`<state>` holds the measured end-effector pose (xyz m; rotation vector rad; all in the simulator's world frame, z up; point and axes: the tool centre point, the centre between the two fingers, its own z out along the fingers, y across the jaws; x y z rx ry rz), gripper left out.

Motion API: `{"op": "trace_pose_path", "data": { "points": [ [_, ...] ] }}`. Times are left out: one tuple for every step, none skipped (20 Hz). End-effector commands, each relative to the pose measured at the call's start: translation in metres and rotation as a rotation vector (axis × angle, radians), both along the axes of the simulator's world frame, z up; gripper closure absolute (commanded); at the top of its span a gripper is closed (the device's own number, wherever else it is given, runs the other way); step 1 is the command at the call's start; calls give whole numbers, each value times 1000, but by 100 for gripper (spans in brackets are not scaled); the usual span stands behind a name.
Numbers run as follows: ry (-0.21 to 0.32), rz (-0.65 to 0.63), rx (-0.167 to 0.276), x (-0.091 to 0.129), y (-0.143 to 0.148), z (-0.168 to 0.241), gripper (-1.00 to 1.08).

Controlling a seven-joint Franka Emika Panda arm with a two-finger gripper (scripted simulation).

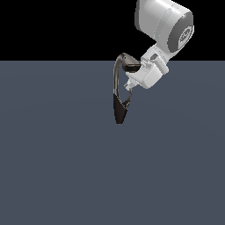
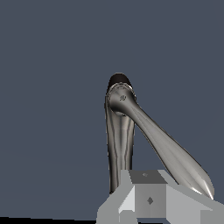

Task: Turn on the faucet by rotating a designated handle.

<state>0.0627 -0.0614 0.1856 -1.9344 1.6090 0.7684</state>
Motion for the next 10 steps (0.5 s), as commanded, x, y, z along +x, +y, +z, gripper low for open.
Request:
{"op": "trace_pose_path", "data": {
  "points": [
    [17, -3, 2, -14, -8, -7, 108],
    [18, -2, 3, -17, -9, -8, 108],
    [19, -1, 3, -21, -10, -9, 108],
    [19, 0, 3, -24, -12, -9, 108],
    [19, 0, 4, -28, -13, -10, 108],
    [20, 1, 4, -31, -14, -11, 108],
    [20, 2, 4, -35, -16, -12, 108],
    [20, 2, 4, -35, -16, -12, 108],
    [-3, 10, 3, -24, -7, -2, 108],
    [0, 9, 4, -26, -13, -8, 108]
  ]
}}
